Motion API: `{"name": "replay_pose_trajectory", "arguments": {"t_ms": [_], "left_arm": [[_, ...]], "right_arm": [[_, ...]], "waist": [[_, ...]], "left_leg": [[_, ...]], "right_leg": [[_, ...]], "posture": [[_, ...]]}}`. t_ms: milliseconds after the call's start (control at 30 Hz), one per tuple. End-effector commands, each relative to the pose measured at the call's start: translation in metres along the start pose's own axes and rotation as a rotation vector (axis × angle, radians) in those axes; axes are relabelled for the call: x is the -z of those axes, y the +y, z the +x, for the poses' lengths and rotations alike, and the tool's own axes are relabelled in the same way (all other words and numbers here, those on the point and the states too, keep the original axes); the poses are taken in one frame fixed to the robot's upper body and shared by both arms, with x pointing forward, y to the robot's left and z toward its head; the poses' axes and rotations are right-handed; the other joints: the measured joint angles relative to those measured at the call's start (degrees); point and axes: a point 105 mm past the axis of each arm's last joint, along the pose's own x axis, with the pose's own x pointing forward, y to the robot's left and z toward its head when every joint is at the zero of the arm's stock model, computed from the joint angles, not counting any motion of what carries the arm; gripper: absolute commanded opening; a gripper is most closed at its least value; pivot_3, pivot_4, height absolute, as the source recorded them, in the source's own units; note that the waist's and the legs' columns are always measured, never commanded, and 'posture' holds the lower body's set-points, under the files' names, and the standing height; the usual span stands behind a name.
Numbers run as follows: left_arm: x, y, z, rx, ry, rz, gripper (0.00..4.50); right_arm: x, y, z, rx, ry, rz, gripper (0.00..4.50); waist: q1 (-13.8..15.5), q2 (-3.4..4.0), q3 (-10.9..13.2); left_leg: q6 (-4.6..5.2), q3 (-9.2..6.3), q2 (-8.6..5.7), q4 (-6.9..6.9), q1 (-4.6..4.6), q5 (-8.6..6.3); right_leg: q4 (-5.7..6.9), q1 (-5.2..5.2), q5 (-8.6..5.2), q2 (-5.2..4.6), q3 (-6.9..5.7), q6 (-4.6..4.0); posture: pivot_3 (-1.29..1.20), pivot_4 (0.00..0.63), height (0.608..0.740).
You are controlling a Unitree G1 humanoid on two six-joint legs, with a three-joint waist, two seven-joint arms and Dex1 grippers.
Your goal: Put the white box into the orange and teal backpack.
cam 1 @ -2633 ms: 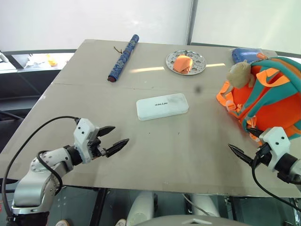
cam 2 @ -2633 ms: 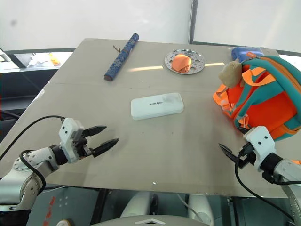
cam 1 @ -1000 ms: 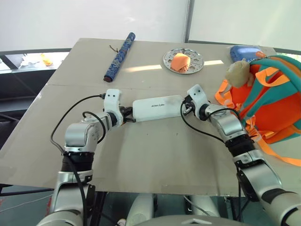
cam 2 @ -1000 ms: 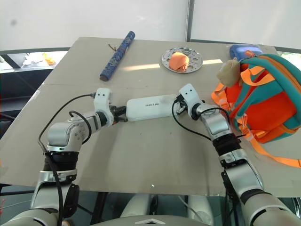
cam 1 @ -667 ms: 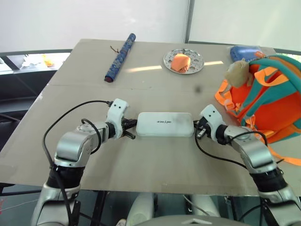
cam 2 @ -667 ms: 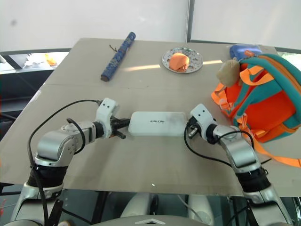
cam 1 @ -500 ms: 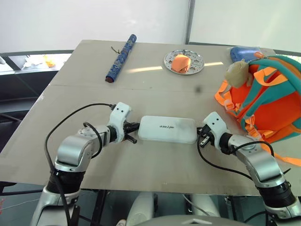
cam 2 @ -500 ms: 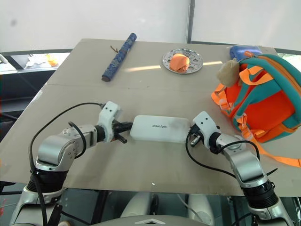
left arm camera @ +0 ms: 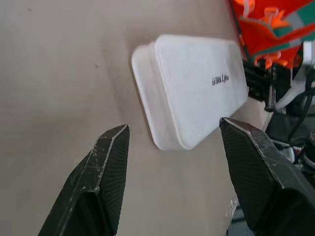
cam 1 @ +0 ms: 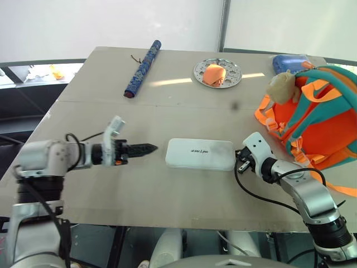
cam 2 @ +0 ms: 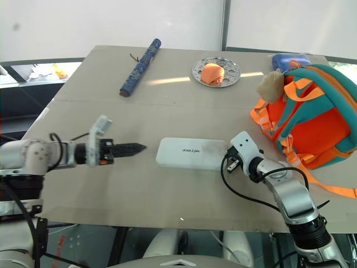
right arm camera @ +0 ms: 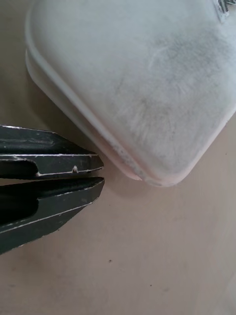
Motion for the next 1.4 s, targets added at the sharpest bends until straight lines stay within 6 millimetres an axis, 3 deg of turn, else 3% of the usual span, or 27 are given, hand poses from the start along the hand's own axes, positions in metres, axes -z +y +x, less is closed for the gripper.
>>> {"name": "replay_pose_trajectory", "arguments": {"t_ms": [33,200,367,533,667,800,900,1000,1100,1167,1400], "left_arm": [[-0.003,-0.004,0.016,0.011,0.016,0.019,2.95],[0.001,0.001,0.036,0.016,0.014,-0.001,2.95],[0.005,-0.009,0.051,0.116,0.007,-0.045,2.95],[0.006,-0.016,0.053,0.183,-0.019,-0.075,2.95],[-0.002,-0.017,0.050,0.204,-0.079,-0.102,2.95],[-0.007,-0.024,0.041,0.264,-0.130,-0.122,1.30],[-0.012,-0.033,0.037,0.290,-0.154,-0.103,1.05],[-0.015,-0.042,0.034,0.306,-0.165,-0.083,1.05],[-0.021,-0.048,0.031,0.300,-0.198,-0.050,1.05],[-0.026,-0.053,0.032,0.299,-0.220,-0.020,1.05],[-0.033,-0.067,0.045,0.300,-0.239,0.028,1.05]], "right_arm": [[-0.008,0.006,0.003,-0.027,-0.019,-0.030,0.00],[-0.011,0.015,0.014,-0.065,-0.023,-0.044,0.00],[-0.012,0.033,0.034,-0.125,-0.024,-0.034,0.00],[-0.008,0.037,0.052,-0.123,-0.010,-0.087,0.00],[-0.009,0.028,0.048,-0.097,-0.033,-0.074,0.00],[-0.022,0.010,0.015,-0.036,-0.173,0.002,0.00],[-0.027,0.005,-0.016,-0.023,-0.225,0.030,0.74],[-0.033,0.004,-0.048,0.014,-0.236,0.018,2.21],[-0.054,0.008,-0.092,0.058,-0.302,0.082,3.52],[-0.056,-0.001,-0.112,0.131,-0.314,0.140,4.43],[-0.032,-0.043,-0.139,0.362,-0.157,0.353,4.50]], "waist": [[0.0,-0.06,0.0],[-0.4,-0.07,0.0],[-0.4,-0.15,0.0],[-0.9,-0.45,-0.2],[-0.9,-0.46,-0.2],[-0.5,-0.39,-0.2],[-0.4,-0.26,-0.1],[0.0,-0.14,0.1],[0.4,-0.06,0.2],[0.8,-0.07,0.1],[1.3,-0.09,0.2]], "left_leg": [[-0.03,0.00,0.01,0.00,0.00,0.02],[-0.06,0.01,0.03,0.00,0.03,0.03],[0.07,-0.01,0.02,0.04,0.16,-0.04],[-0.02,0.06,0.06,0.04,0.25,0.01],[-0.08,0.05,0.11,0.05,0.28,0.04],[-0.12,0.00,0.11,0.02,0.11,0.04],[-0.14,0.01,0.09,0.01,-0.03,0.04],[-0.13,-0.03,0.05,0.03,-0.22,0.03],[-0.10,-0.09,0.07,0.03,-0.24,0.01],[-0.03,-0.13,0.09,0.03,-0.23,-0.03],[0.08,-0.15,-0.03,0.12,-0.26,-0.08]], "right_leg": [[0.02,-0.01,0.00,0.01,0.00,0.00],[0.03,-0.03,0.01,0.02,0.03,-0.01],[0.06,0.08,0.01,0.02,0.04,-0.01],[0.10,0.10,0.03,0.03,0.09,-0.02],[0.11,0.10,0.04,0.07,0.09,-0.04],[0.07,0.01,0.03,0.04,0.06,-0.05],[0.02,-0.08,0.03,0.02,0.06,-0.04],[0.00,-0.22,0.03,-0.01,0.04,-0.04],[0.02,-0.24,0.03,0.00,0.00,-0.04],[0.01,-0.23,0.03,0.02,-0.03,-0.04],[-0.01,-0.15,0.03,-0.07,-0.07,-0.06]], "posture": [[0.00,0.150,0.733],[0.00,0.150,0.733],[0.00,0.150,0.733],[0.00,0.150,0.733],[0.00,0.150,0.733],[0.00,0.150,0.733],[0.00,0.150,0.733],[0.00,0.150,0.733],[0.00,0.150,0.733],[0.00,0.150,0.733],[0.00,0.150,0.733]]}}
